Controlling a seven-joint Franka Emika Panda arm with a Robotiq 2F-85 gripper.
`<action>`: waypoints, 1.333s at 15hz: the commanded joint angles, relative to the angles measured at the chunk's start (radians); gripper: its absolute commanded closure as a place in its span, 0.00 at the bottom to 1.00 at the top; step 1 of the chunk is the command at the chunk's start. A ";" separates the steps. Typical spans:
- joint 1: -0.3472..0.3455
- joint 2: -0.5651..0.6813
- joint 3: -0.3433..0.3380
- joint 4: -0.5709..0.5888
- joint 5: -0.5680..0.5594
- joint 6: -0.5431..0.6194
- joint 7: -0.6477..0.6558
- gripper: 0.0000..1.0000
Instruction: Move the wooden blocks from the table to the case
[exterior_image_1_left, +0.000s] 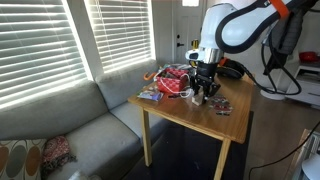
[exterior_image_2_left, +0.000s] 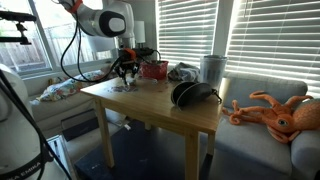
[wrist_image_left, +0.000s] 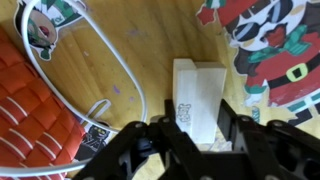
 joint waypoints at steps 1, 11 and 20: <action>-0.036 -0.006 0.033 0.025 -0.047 -0.071 0.094 0.81; -0.149 -0.218 -0.036 0.030 -0.089 -0.295 0.311 0.81; -0.324 -0.207 -0.150 0.068 -0.208 -0.205 0.593 0.81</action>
